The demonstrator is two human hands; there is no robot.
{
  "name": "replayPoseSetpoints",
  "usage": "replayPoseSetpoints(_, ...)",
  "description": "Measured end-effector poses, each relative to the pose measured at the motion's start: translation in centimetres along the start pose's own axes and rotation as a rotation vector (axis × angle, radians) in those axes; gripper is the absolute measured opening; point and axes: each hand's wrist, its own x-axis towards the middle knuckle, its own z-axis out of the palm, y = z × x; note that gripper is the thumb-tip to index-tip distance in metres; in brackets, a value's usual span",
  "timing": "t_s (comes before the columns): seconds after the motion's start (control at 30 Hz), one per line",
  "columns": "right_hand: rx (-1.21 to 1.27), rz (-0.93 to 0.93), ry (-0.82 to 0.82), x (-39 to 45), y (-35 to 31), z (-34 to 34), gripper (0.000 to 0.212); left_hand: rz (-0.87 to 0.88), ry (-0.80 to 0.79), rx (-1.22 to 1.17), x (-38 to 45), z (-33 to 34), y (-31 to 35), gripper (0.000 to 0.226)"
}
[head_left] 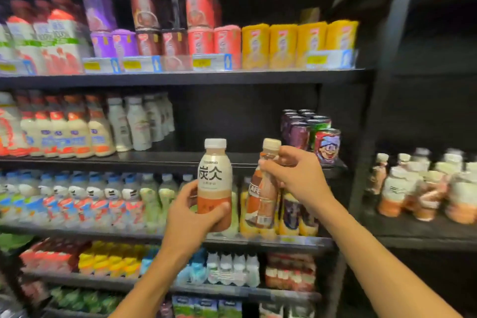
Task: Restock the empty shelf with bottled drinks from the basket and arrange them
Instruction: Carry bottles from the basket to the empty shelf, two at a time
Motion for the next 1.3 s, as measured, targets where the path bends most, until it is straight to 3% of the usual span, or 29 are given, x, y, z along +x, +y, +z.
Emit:
replayPoseSetpoints(0.13,-0.084,0.019,0.061,-2.7,-0.2,-9.8,0.018,0.040,-0.081,-0.041,-3.4,8.6,3.2,0.056)
replayPoseSetpoints(0.47,-0.250,0.087,0.222,-10.1,-0.5,-31.2,0.020,0.022,-0.331,-0.144,-11.3,27.5,8.4,0.067)
replayPoseSetpoints(0.8,-0.372,0.136,0.418,-13.5,2.5,-43.9,0.021,-0.021,-0.551,-0.173,-12.8,42.2,9.2,0.076)
replayPoseSetpoints(1.3,-0.559,0.211,0.700,-8.3,9.9,-59.6,0.016,-0.015,-0.784,-0.239,-8.5,64.6,8.5,0.085)
